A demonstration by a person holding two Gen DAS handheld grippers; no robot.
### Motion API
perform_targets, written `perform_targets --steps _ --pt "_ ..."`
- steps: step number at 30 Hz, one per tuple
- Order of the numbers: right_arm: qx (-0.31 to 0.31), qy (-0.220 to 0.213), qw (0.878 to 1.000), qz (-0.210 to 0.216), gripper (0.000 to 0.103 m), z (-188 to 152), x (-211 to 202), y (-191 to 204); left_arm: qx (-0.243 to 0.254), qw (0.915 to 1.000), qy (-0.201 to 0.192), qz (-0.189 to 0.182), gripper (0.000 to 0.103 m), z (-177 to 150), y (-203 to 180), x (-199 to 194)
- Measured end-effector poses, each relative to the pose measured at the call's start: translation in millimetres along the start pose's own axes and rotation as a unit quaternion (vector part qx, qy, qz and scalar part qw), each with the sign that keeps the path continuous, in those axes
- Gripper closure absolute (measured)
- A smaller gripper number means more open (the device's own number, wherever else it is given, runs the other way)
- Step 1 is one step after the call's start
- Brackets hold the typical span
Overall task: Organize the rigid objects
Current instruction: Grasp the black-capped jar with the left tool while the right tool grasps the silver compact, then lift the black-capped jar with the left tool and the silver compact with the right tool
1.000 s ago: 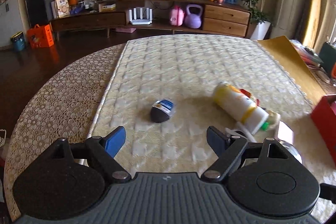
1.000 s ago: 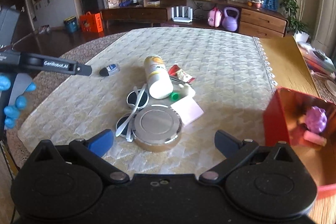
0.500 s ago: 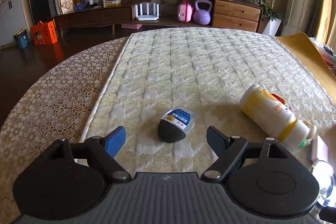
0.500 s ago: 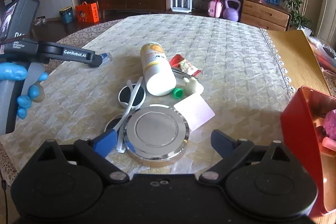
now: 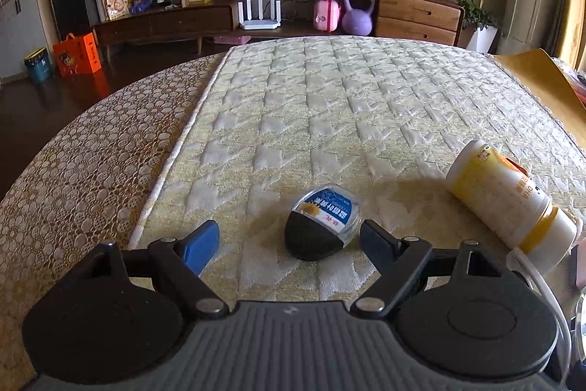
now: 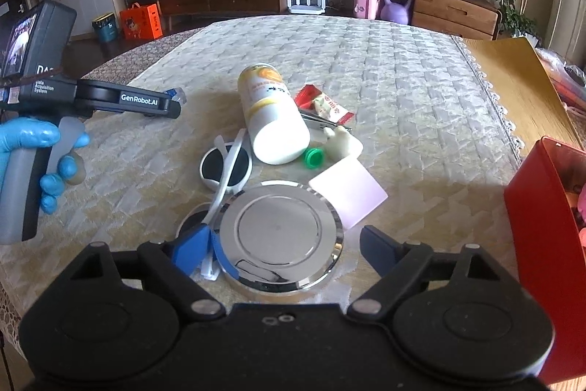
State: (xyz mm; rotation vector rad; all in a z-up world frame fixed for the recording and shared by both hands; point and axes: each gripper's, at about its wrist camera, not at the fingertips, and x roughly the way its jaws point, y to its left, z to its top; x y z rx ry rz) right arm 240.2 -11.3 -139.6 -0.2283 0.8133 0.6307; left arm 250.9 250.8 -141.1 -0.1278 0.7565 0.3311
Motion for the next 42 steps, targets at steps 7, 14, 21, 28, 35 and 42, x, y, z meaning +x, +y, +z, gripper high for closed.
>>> perform_targets --steps 7,14,21,28,35,42 --pt "0.011 -0.002 1.000 0.009 0.019 -0.4 0.7 -1.1 0.018 0.9996 -0.015 -0.012 0.039 -1.0 -6.6 -0.9" --pt "0.017 -0.005 1.000 0.020 0.027 -1.0 -1.8 -3.2 0.033 0.9991 -0.016 -0.020 0.060 -0.6 -16.4 -4.8" --pt "0.023 -0.005 1.000 0.016 0.027 -4.1 -8.6 -6.3 0.028 0.9994 -0.005 -0.021 0.060 -0.6 -18.9 -10.8" --pt "0.036 -0.017 0.999 0.011 0.027 -6.6 -31.2 -15.0 0.024 0.9994 0.003 -0.024 0.060 -5.9 -22.4 -31.4" --pt "0.044 -0.031 0.999 0.007 0.027 -7.3 -57.8 -23.0 0.017 0.9992 0.003 -0.035 0.069 -7.3 -26.2 -59.6" --pt "0.052 -0.040 0.998 0.005 0.027 -11.4 -76.7 -28.4 0.045 0.9987 0.002 -0.025 0.069 -13.1 -36.6 -79.8"
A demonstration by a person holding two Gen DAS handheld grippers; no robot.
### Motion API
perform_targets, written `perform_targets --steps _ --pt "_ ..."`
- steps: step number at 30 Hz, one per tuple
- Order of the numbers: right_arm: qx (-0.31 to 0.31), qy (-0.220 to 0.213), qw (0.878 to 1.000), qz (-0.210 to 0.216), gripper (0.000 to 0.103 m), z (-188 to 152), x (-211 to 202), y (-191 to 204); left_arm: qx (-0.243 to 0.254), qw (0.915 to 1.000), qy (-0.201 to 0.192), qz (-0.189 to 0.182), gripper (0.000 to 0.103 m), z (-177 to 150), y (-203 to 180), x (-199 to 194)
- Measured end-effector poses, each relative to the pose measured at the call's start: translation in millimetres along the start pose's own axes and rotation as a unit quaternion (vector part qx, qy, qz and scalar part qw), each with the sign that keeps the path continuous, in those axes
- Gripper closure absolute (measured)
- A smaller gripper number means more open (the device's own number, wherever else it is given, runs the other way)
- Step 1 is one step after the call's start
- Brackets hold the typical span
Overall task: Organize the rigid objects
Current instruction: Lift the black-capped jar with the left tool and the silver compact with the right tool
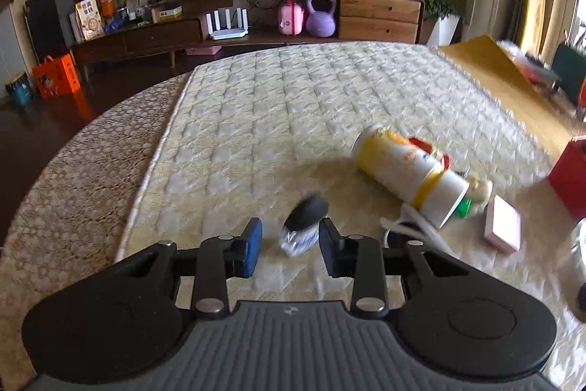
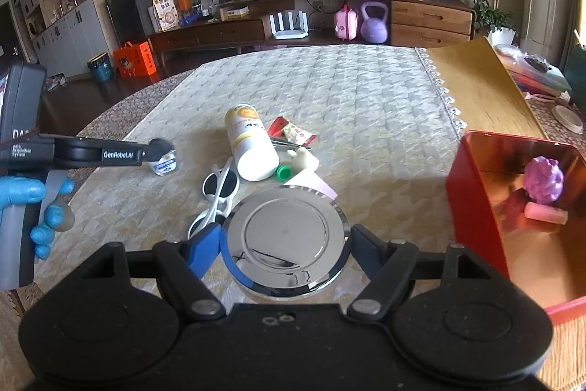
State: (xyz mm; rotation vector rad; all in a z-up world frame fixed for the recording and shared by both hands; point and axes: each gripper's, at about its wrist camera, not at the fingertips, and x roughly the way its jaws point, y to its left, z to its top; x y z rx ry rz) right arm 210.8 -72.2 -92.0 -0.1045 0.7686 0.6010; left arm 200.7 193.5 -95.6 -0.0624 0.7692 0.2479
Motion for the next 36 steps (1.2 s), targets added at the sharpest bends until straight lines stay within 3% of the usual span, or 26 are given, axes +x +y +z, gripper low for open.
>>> perform_targets --steps 10,12,14,16,19,31,33,35,36 --pt "0.013 -0.006 1.000 0.003 0.027 -5.3 -12.7 -7.8 -0.023 0.9997 0.008 -0.009 0.067 -3.8 15.7 2.4" --pt "0.012 -0.005 1.000 0.001 0.027 -6.3 -14.0 -10.1 -0.029 0.9995 0.010 -0.008 0.059 -3.9 15.9 7.5" --pt "0.014 -0.003 1.000 -0.001 0.027 -6.9 -14.5 -12.5 -0.040 0.9990 0.010 -0.015 0.040 -6.5 15.3 10.9" --pt "0.018 -0.002 1.000 -0.003 0.027 -6.9 -12.8 -15.7 -0.041 0.9990 0.004 -0.018 0.038 -9.1 10.9 12.4" --pt "0.022 0.002 1.000 -0.005 0.027 -6.9 -9.8 -18.6 -0.033 0.9995 0.004 -0.002 0.038 -7.9 1.2 19.8" --pt "0.031 0.013 0.999 -0.010 0.027 -8.8 -0.6 -26.1 -0.082 0.9959 0.004 0.038 0.038 -2.4 -9.9 46.0" --pt "0.030 0.013 0.999 -0.010 0.027 -8.9 0.2 -26.7 -0.088 0.9954 0.002 0.038 0.044 -2.8 -8.8 46.0" --pt "0.030 0.013 0.999 -0.009 0.027 -8.7 0.3 -26.3 -0.089 0.9954 0.002 0.035 0.060 -2.8 -8.2 45.9" --pt "0.029 0.012 0.999 -0.009 0.027 -8.6 -0.3 -26.4 -0.086 0.9956 0.002 0.035 0.063 -2.5 -8.4 45.7"
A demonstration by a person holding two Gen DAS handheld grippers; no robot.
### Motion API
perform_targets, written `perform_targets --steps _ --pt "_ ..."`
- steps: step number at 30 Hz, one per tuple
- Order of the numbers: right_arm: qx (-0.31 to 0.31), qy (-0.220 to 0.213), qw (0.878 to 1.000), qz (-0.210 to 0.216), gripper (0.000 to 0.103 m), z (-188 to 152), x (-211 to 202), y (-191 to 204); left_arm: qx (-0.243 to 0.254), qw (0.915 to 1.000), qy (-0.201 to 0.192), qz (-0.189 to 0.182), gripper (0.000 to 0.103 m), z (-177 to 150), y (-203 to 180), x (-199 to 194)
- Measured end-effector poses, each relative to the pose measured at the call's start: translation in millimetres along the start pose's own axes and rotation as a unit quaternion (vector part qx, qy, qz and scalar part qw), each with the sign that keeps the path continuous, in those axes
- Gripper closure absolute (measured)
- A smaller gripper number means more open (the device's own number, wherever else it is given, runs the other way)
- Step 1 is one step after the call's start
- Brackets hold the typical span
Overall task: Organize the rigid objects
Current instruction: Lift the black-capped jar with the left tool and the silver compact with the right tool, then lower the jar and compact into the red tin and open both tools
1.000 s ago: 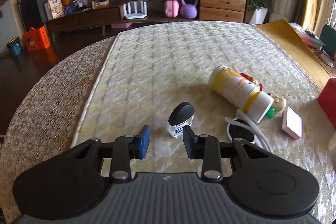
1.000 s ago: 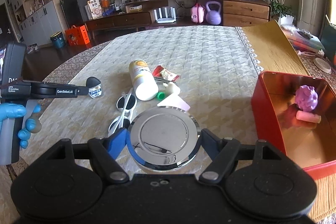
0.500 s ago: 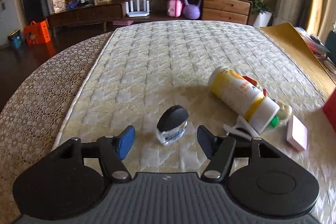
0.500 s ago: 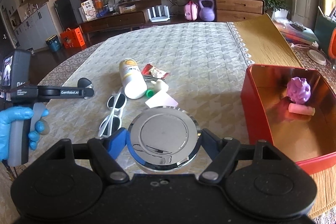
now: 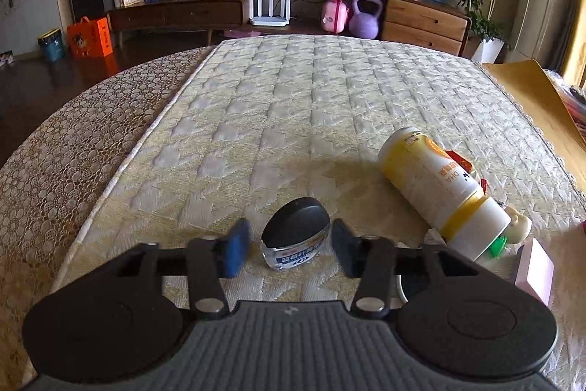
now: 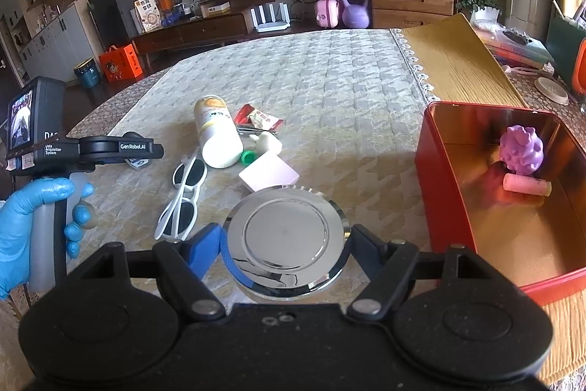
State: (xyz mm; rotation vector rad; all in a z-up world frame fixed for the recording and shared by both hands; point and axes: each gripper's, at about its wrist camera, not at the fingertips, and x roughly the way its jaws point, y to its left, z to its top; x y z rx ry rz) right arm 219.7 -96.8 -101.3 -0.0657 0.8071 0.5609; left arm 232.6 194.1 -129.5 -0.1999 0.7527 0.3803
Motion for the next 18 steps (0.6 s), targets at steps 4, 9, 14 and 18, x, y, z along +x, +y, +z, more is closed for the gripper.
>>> perform_targets --steps 4,9,14,18 --pt "-0.001 -0.002 1.000 -0.001 0.027 -0.8 -2.5 -0.5 0.015 0.9999 -0.005 0.005 0.067 1.1 -3.2 -2.9" --pt "0.001 -0.008 1.000 -0.003 0.027 -0.2 -9.0 -3.1 0.026 0.9995 -0.016 -0.007 0.067 4.0 -6.2 -15.0" --pt "0.001 -0.021 1.000 -0.002 0.027 2.7 -20.0 -6.4 0.034 0.9988 -0.020 -0.028 0.067 8.9 -11.7 -36.4" --pt "-0.001 -0.029 1.000 -0.002 0.027 4.8 -31.4 -10.6 0.031 0.9981 -0.013 -0.052 0.067 14.1 -19.8 -58.3"
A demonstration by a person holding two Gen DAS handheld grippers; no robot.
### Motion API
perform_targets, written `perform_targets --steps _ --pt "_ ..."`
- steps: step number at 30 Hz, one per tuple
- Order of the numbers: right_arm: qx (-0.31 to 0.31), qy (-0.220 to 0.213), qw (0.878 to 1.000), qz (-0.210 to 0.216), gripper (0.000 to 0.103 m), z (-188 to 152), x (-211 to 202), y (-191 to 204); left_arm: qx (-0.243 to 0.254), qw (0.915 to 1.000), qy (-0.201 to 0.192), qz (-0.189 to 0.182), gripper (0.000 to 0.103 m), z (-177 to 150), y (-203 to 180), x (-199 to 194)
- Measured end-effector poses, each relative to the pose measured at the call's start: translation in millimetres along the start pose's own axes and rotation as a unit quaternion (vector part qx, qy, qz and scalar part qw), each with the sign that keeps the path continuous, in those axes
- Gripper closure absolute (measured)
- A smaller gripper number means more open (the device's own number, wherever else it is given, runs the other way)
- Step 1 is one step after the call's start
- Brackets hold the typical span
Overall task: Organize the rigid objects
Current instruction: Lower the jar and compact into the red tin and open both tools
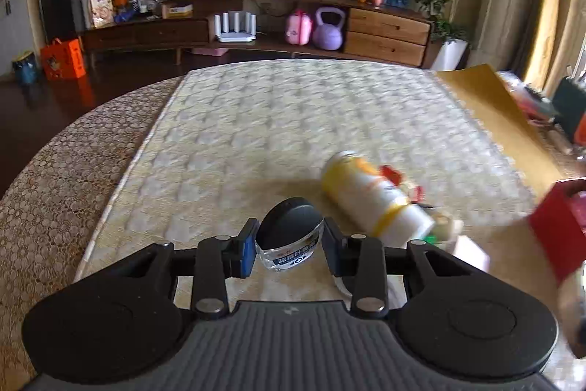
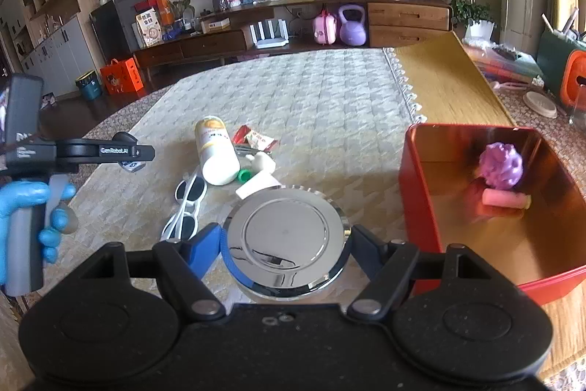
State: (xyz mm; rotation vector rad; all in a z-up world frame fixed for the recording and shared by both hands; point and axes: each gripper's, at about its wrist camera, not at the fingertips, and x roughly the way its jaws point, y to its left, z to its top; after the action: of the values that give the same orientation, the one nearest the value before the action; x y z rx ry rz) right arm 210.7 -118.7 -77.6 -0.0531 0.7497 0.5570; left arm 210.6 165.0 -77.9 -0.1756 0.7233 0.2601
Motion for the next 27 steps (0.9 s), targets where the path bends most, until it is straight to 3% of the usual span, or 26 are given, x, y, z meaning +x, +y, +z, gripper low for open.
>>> perform_targets --steps 9,16,27 --pt "0.019 -0.009 1.000 0.001 0.027 6.1 -28.9 -26.6 0.040 0.9973 -0.011 -0.060 0.067 10.9 -55.4 -45.6" --pt "0.031 -0.019 0.999 -0.015 0.027 8.4 -48.8 -58.8 0.077 0.9919 -0.014 -0.100 0.067 9.5 -108.6 -57.7" --pt "0.032 -0.019 0.998 -0.046 0.027 6.4 -60.4 -115.4 0.138 0.9765 -0.006 -0.165 0.067 2.3 -206.5 -64.4"
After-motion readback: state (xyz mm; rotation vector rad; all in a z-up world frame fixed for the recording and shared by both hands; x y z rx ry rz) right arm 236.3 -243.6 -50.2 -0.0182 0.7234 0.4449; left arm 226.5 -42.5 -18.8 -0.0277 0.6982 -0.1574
